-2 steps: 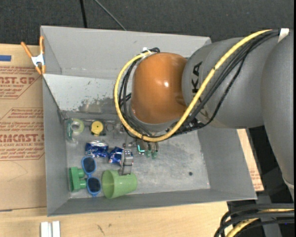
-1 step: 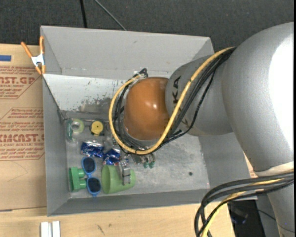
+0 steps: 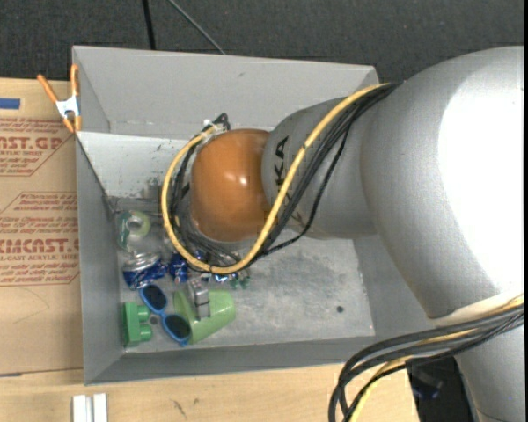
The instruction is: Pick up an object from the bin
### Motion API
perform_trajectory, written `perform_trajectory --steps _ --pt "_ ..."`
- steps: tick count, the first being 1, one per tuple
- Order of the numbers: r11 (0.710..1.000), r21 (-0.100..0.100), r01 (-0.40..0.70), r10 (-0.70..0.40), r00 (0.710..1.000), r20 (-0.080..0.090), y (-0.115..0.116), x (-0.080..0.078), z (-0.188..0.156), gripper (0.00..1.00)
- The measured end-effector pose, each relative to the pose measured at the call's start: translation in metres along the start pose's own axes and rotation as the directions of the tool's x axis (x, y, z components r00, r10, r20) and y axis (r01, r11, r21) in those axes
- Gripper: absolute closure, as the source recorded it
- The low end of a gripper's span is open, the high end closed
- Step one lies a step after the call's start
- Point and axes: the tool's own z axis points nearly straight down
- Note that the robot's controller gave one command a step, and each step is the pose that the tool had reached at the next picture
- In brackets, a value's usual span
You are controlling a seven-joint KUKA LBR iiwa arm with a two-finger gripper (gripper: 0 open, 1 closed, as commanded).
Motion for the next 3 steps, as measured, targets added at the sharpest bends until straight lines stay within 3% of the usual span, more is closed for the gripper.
perform_trajectory --steps 1,2,3 --pt "1.000 0.002 -0.017 0.017 1.000 -0.009 -0.001 -0.053 0.016 0.00" --pt "1.000 0.000 -0.017 0.017 0.999 -0.027 0.000 -0.046 0.021 1.00" --pt "1.000 0.002 -0.004 0.004 1.000 -0.018 -0.007 -0.022 -0.172 1.00"
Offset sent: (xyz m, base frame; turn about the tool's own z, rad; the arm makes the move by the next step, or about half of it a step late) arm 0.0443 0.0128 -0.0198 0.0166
